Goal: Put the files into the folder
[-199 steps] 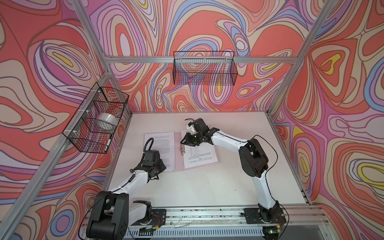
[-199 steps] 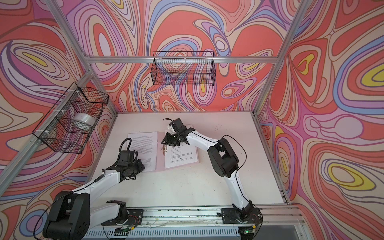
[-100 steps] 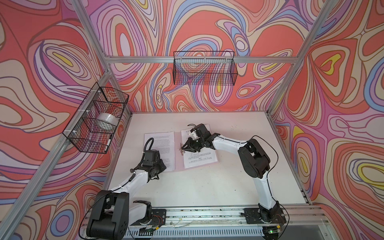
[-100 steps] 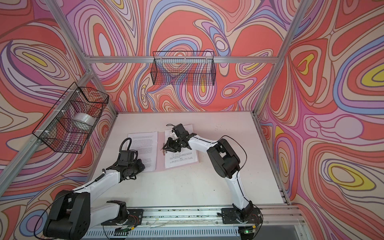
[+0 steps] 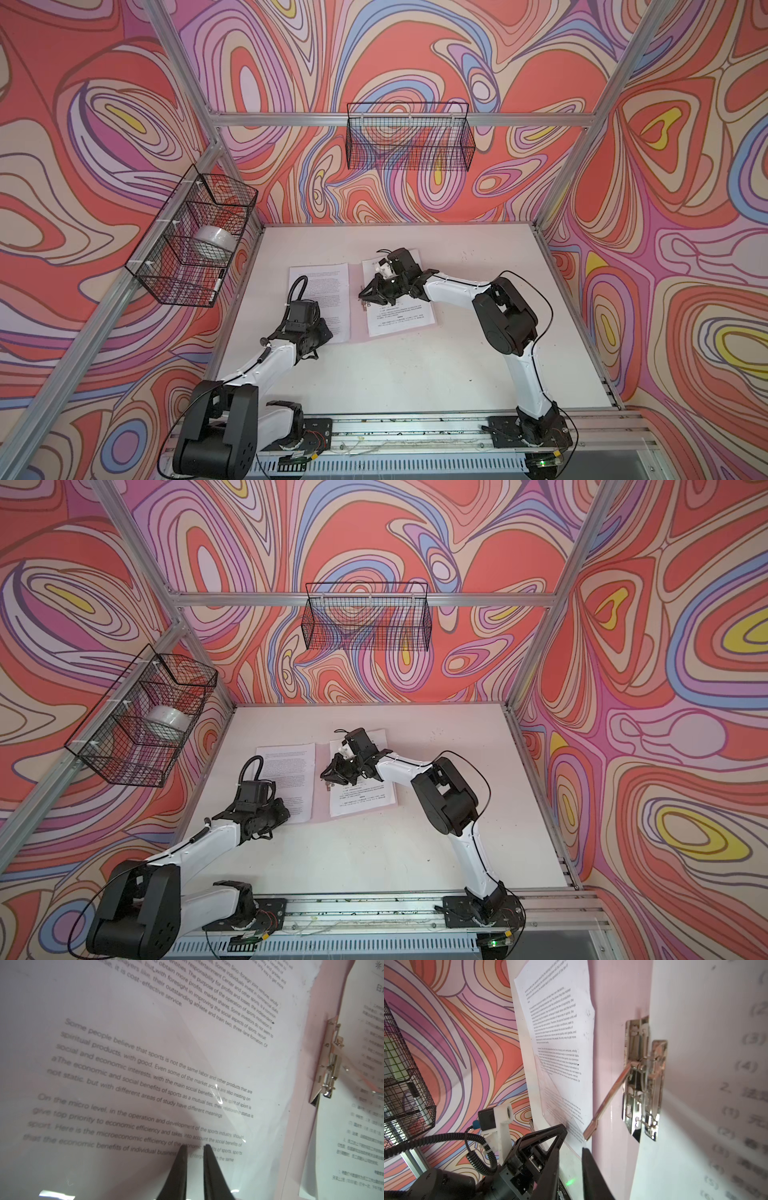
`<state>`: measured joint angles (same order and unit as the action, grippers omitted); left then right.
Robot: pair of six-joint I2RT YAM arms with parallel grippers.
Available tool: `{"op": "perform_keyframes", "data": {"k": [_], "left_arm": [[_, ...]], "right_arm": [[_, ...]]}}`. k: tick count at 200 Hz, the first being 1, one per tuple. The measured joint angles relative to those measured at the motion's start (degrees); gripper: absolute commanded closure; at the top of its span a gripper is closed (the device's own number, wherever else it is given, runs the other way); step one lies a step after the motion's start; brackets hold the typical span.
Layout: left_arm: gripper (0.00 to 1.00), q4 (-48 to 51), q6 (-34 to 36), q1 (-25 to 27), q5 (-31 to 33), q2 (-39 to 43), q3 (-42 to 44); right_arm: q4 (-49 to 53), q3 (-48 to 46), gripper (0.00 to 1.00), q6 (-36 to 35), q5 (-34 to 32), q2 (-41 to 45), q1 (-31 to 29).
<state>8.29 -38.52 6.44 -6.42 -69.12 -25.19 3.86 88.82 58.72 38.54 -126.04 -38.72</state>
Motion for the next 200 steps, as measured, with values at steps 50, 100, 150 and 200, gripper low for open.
{"op": "perform_keyframes", "data": {"k": [50,100,150,200], "left_arm": [[0.83,-0.02,0.0,0.0,0.0,0.0,0.0],[0.83,-0.02,0.0,0.0,0.0,0.0,0.0],[0.83,-0.02,0.04,0.0,0.0,0.0,0.0],[0.83,-0.02,0.39,0.0,0.0,0.0,0.0]], "right_arm": [[-0.5,-0.76,0.8,1.22,0.48,-0.44,0.0],[-1.01,-0.76,0.8,1.57,0.52,-0.81,0.0],[-1.29,-0.76,0.81,1.6,0.7,-2.38,0.0],[-1.68,-0.63,0.85,1.77,0.96,-2.51,0.0]]}}
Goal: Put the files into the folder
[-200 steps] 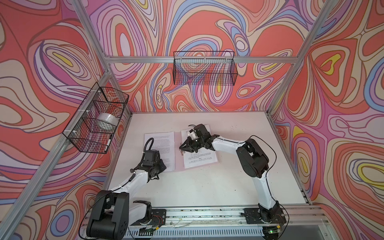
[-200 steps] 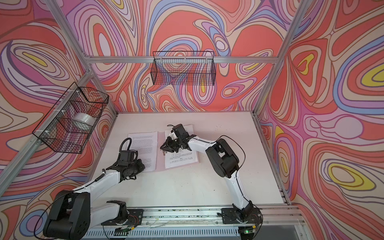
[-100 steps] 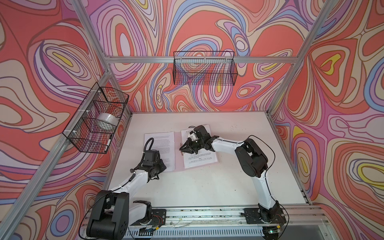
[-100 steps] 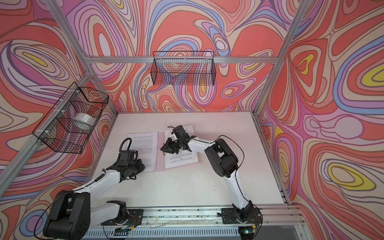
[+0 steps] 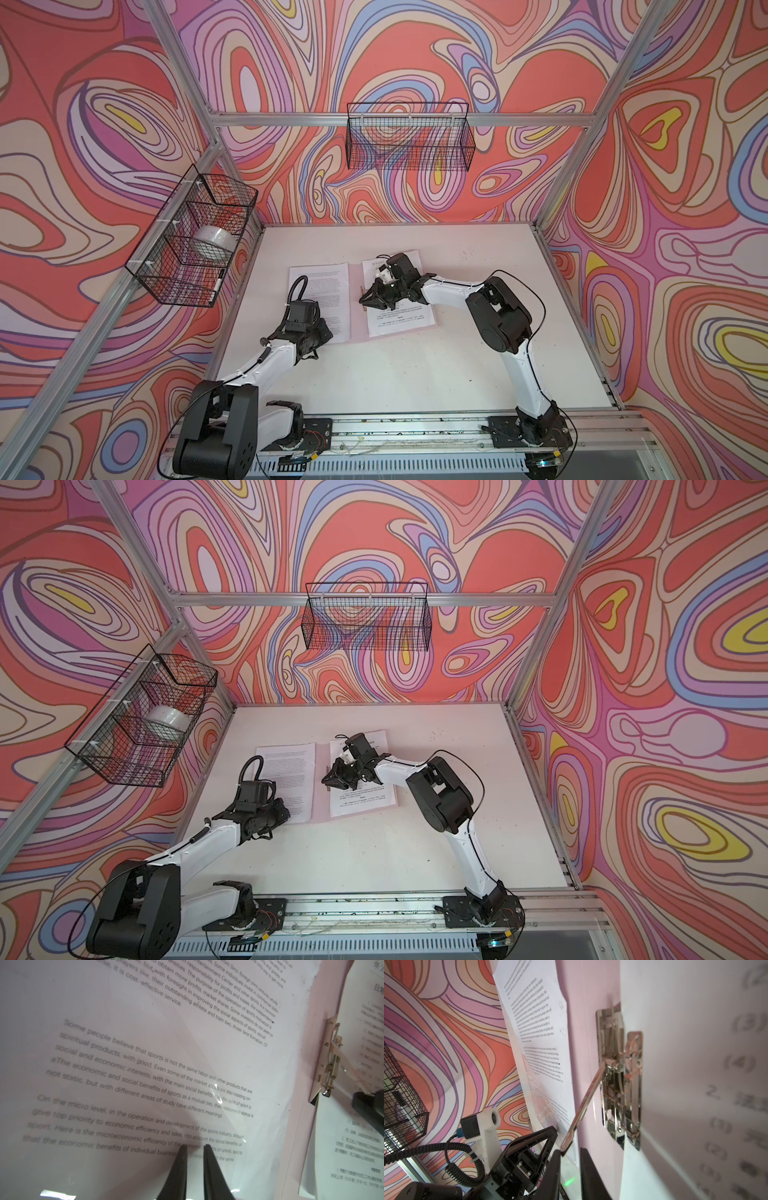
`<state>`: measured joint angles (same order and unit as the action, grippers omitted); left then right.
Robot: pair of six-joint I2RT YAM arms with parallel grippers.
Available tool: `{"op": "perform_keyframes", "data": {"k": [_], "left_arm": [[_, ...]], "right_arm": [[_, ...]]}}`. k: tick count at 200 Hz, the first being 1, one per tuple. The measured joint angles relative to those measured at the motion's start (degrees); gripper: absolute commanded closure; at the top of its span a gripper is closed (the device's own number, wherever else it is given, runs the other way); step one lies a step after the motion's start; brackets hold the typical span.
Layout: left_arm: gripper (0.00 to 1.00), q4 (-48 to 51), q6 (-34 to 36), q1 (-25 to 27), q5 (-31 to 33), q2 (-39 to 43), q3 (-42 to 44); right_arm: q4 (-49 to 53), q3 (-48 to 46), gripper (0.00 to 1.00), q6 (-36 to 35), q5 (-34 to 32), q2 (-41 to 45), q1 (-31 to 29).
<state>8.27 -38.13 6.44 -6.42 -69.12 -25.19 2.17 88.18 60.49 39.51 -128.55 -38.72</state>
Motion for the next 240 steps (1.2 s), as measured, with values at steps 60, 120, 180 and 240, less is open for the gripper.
{"op": "perform_keyframes", "data": {"k": [60,120,180,240], "left_arm": [[0.83,0.0,0.02,0.0,0.0,0.0,0.0],[0.86,-0.04,0.13,0.0,-0.02,-0.02,0.0],[0.88,-0.68,0.44,0.0,-0.09,-3.87,-1.49],[0.89,-0.79,0.63,0.07,-0.02,-5.57,-2.8]], "right_arm": [[-0.13,0.83,0.92,0.24,0.52,-0.7,0.0],[-0.11,0.79,1.0,0.24,0.55,-0.72,0.0],[-2.78,-1.6,1.0,0.24,1.05,-0.72,0.0],[-3.43,-2.05,1.0,0.0,1.22,-0.66,0.0]]}}
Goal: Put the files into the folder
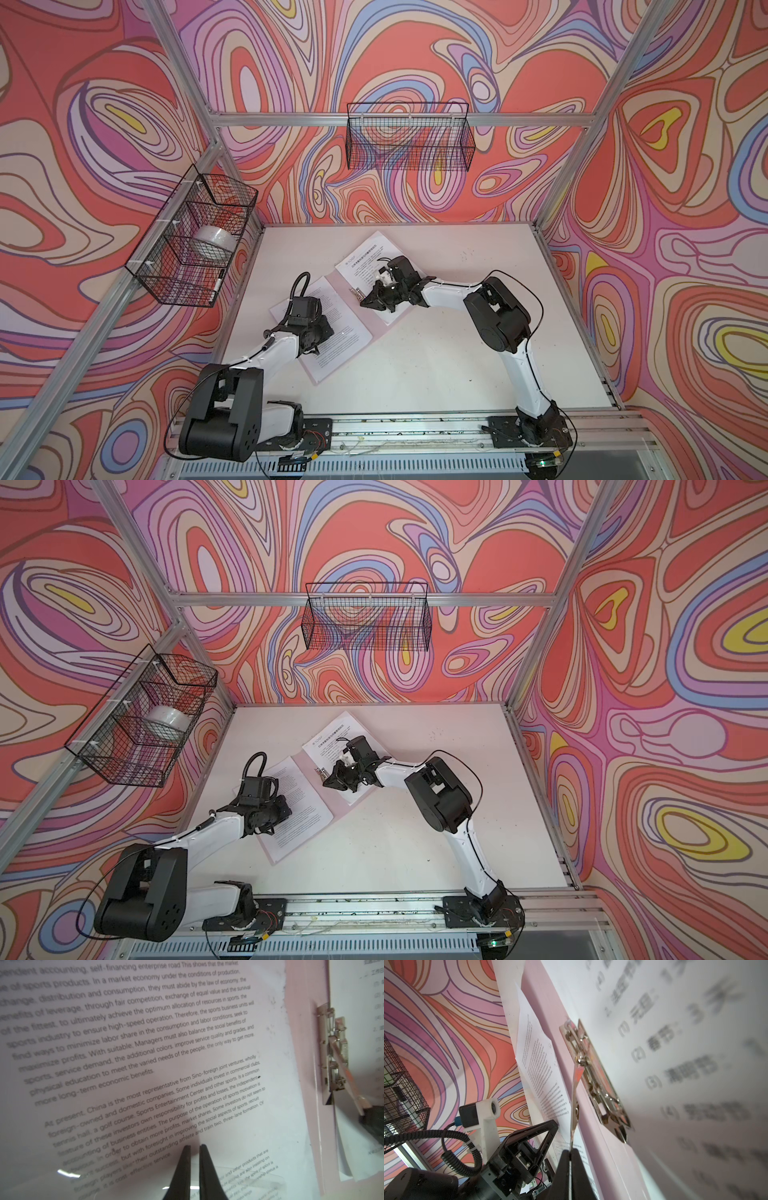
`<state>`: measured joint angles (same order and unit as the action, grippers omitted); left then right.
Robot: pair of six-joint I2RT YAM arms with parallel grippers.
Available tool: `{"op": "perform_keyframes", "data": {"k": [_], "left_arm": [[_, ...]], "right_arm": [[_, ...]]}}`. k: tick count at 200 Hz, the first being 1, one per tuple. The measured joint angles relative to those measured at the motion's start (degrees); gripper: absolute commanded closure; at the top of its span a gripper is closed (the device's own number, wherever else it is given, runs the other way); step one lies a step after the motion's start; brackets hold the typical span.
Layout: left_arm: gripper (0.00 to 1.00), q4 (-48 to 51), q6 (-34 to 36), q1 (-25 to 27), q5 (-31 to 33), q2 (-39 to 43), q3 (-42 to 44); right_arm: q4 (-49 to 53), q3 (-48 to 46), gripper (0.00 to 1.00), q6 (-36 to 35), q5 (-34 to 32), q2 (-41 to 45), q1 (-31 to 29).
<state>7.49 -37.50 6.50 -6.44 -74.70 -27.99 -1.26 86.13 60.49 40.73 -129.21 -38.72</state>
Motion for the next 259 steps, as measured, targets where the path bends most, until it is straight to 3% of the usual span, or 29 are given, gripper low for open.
{"op": "perform_keyframes", "data": {"k": [259], "left_arm": [[0.93,1.73,0.85,1.81,1.57,-5.81,-5.38]], "right_arm": [[8.63,-2.84,1.0,-12.66,-2.91,1.7,2.8]]}}
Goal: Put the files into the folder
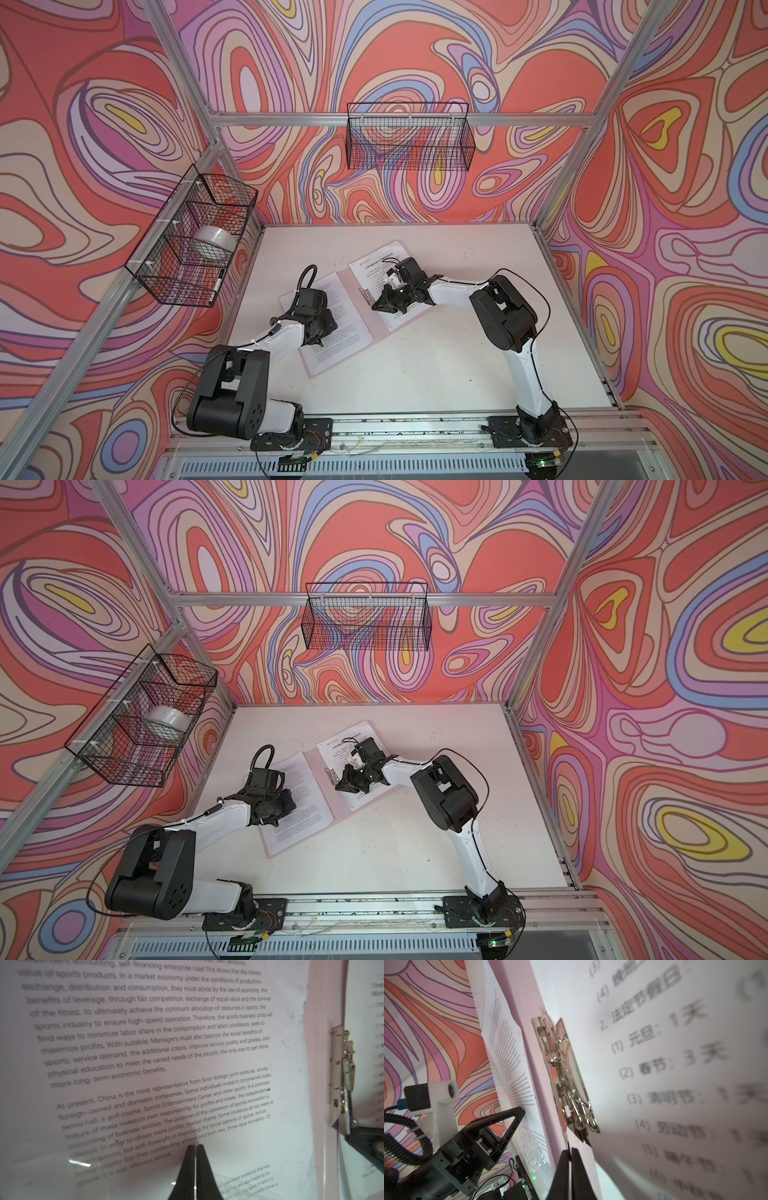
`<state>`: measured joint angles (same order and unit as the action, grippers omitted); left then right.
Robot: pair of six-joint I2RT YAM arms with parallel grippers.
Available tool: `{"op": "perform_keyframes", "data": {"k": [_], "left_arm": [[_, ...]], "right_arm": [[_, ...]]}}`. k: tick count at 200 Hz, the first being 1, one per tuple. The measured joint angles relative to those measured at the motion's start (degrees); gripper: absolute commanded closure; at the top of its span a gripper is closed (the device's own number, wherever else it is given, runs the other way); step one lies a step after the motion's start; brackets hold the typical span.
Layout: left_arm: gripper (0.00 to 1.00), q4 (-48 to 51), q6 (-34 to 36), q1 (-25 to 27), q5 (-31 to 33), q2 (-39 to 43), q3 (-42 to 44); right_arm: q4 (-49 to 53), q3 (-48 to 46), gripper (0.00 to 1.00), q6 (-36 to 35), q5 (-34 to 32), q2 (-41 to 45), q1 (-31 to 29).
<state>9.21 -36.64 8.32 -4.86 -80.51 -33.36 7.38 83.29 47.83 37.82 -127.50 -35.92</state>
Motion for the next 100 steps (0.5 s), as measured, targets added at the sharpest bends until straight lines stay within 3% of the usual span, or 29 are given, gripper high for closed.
{"op": "perform_keyframes", "data": {"k": [100], "left_arm": [[0.93,0.31,0.42,0.72,0.04,-1.07,-1.07]], "right_arm": [[1.22,-0.04,1.0,-2.6,-1.7,-0.22,-0.04]]}}
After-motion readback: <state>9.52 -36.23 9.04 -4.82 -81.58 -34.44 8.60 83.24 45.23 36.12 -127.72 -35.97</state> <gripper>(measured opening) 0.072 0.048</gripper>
